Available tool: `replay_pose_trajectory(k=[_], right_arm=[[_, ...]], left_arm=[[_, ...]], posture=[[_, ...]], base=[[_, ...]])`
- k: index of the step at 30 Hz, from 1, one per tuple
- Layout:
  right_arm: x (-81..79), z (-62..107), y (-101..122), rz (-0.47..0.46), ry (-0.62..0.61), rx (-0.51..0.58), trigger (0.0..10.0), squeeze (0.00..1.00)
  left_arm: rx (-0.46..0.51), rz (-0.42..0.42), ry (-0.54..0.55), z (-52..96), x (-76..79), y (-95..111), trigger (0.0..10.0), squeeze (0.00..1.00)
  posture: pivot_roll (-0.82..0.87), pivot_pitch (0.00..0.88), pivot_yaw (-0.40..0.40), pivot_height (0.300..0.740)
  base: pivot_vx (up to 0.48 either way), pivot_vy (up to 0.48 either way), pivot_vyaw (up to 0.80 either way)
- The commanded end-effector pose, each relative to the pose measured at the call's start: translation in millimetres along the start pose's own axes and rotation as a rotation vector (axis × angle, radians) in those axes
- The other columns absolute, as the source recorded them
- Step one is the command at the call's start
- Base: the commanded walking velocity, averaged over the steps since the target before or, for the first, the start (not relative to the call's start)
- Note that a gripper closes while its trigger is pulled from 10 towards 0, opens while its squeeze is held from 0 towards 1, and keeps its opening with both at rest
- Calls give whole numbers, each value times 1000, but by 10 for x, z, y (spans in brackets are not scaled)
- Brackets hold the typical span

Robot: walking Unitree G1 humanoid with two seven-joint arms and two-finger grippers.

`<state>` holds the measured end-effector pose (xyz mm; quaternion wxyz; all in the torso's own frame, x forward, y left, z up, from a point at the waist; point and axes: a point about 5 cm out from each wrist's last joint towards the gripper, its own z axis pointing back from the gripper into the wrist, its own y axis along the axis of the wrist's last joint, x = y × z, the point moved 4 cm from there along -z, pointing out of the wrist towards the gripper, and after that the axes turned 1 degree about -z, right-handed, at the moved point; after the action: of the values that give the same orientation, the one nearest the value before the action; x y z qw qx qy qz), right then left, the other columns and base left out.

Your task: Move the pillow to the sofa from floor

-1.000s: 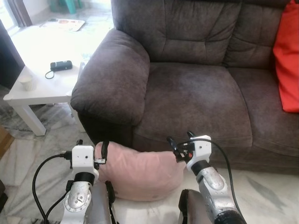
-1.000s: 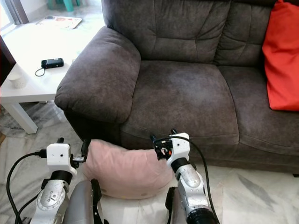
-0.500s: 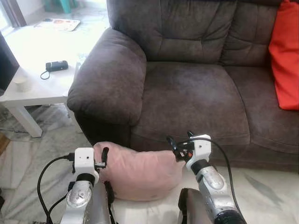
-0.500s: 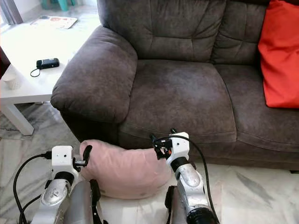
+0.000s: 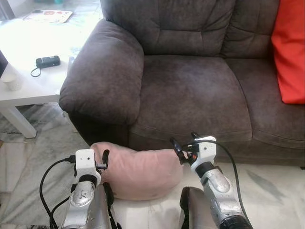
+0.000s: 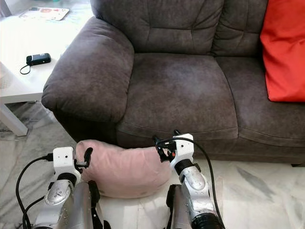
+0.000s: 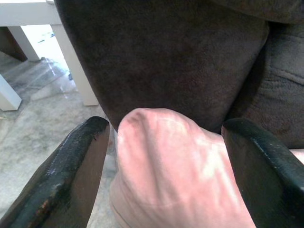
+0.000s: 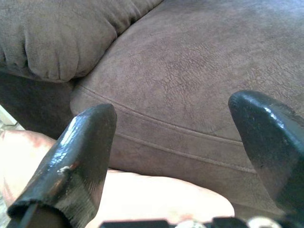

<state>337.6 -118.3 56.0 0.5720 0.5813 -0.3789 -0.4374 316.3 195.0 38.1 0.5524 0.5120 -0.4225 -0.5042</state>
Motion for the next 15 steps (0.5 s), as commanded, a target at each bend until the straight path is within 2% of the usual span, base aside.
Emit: replay_pose_trajectory(k=[1, 7, 15], right_arm=[[-13, -2, 13, 2, 6, -1, 10000, 0], [-21, -12, 18, 2, 6, -2, 10000, 0], [-45, -5, -10, -6, 7, -9, 10000, 0]], left_arm=[[-3, -8, 4, 12, -2, -38, 10000, 0], [8, -15, 8, 2, -23, -19, 10000, 0], [31, -23, -8, -2, 31, 26, 10000, 0]], posture=[[50, 146, -65, 511], [51, 140, -62, 511], [52, 133, -60, 511]], base=[[251, 0, 0], [289, 0, 0], [299, 0, 0]])
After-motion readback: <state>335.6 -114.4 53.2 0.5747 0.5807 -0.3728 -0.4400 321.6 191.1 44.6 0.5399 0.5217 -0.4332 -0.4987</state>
